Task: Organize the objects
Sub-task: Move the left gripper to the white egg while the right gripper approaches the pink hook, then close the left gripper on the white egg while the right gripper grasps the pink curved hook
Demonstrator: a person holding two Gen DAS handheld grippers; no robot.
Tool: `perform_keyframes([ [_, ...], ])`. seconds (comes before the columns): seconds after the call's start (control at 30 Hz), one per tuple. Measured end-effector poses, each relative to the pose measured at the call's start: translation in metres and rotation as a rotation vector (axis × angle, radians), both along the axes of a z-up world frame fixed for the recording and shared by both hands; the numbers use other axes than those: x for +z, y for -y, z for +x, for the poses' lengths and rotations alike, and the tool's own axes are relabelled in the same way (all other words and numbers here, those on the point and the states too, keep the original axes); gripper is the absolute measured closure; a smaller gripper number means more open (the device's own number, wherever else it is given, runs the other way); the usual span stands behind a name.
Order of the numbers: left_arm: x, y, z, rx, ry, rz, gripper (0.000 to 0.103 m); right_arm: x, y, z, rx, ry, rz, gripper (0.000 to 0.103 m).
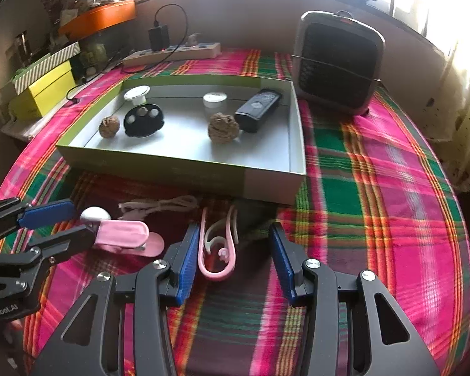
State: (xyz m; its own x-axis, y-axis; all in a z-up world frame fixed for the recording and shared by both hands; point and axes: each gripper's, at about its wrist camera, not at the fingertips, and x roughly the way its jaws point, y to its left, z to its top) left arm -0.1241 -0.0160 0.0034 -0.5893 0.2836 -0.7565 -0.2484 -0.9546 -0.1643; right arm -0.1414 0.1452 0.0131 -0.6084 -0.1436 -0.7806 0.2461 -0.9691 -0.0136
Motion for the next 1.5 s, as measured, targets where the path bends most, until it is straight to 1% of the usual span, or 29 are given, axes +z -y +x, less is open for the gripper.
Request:
perform_keyframes([
  [0.03, 0.0, -0.001, -0.001, 0.0, 0.001, 0.0, 0.061, 0.0, -0.001, 0.0, 0.0, 0.0, 0.0, 0.058],
  [0.1, 0.0, -0.002, -0.004, -0.002, 0.004, -0.003, 0.061, 0.0, -0.002, 0.001, 0.002, -0.001, 0.0, 0.062],
  [0.17, 0.0, -0.004, -0.006, -0.005, 0.005, -0.006, 0.061, 0.0, -0.002, 0.001, 0.003, 0.0, 0.0, 0.063],
  [0.73, -0.002, -0.015, -0.016, -0.001, 0.008, -0.042, 0.061, 0.0, -0.007, 0.003, 0.001, 0.001, -0.009, 0.063],
  [1.03, -0.003, -0.014, -0.016, 0.009, 0.011, -0.028, 0.062, 0.0, -0.007, 0.003, -0.001, 0.001, -0.01, 0.064],
  [1.2, -0.002, -0.011, -0.017, 0.02, 0.009, -0.032, 0.07, 0.001, -0.007, 0.004, -0.001, 0.001, -0.008, 0.064],
  [1.5, -0.002, -0.012, -0.015, 0.006, 0.009, -0.021, 0.081, 0.001, -0.007, 0.005, 0.0, 0.001, -0.009, 0.064],
])
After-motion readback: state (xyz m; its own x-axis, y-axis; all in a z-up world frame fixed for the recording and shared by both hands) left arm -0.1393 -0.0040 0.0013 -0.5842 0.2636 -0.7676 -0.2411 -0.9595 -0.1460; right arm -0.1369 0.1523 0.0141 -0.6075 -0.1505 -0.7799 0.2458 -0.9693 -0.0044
